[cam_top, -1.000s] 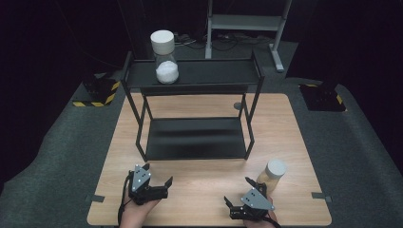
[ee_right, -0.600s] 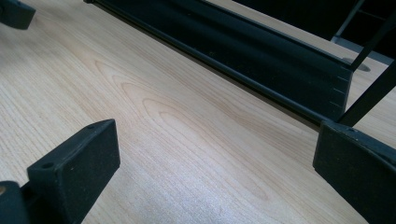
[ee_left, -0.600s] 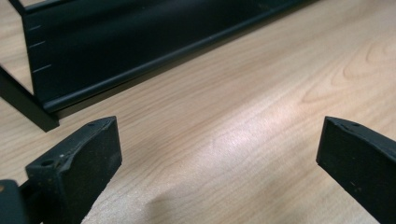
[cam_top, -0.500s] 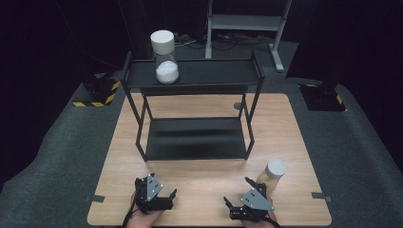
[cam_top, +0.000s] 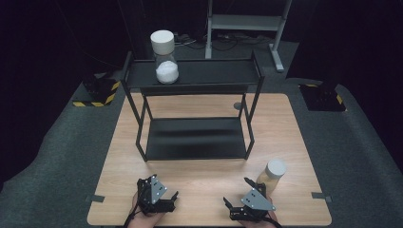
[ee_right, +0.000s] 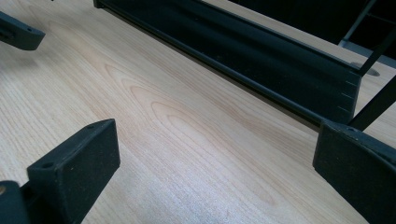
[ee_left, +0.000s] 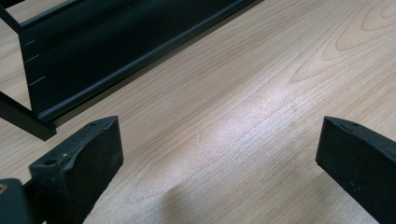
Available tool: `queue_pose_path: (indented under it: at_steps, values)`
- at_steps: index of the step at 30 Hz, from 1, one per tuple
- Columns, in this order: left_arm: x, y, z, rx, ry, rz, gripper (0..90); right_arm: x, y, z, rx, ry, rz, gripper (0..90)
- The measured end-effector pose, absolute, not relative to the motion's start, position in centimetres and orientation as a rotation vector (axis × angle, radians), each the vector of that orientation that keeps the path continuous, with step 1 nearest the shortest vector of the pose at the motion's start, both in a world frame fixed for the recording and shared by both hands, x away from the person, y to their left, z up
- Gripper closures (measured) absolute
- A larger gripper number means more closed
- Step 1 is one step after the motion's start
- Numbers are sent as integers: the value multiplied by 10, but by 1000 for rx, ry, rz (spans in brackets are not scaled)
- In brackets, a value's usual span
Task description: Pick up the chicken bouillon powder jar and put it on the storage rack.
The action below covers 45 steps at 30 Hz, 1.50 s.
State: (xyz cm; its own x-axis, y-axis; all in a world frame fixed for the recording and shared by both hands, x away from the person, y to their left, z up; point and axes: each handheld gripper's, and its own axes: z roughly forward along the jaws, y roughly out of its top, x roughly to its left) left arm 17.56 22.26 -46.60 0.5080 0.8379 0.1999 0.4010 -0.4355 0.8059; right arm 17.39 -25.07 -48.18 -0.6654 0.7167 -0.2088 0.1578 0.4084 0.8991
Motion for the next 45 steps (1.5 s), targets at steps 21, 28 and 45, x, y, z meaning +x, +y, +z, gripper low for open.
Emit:
queue_pose_path:
  at_steps: [21, 28, 45]
  values:
    - [178, 224, -464, 2063, 991, 764, 11, 163, -268, -446, 669, 1980, 1382, 0]
    - [178, 223, -464, 2068, 984, 765, 11, 163, -279, -437, 657, 1964, 1396, 0]
    - [178, 224, -464, 2068, 979, 763, 11, 162, -308, -428, 736, 1847, 1394, 0]
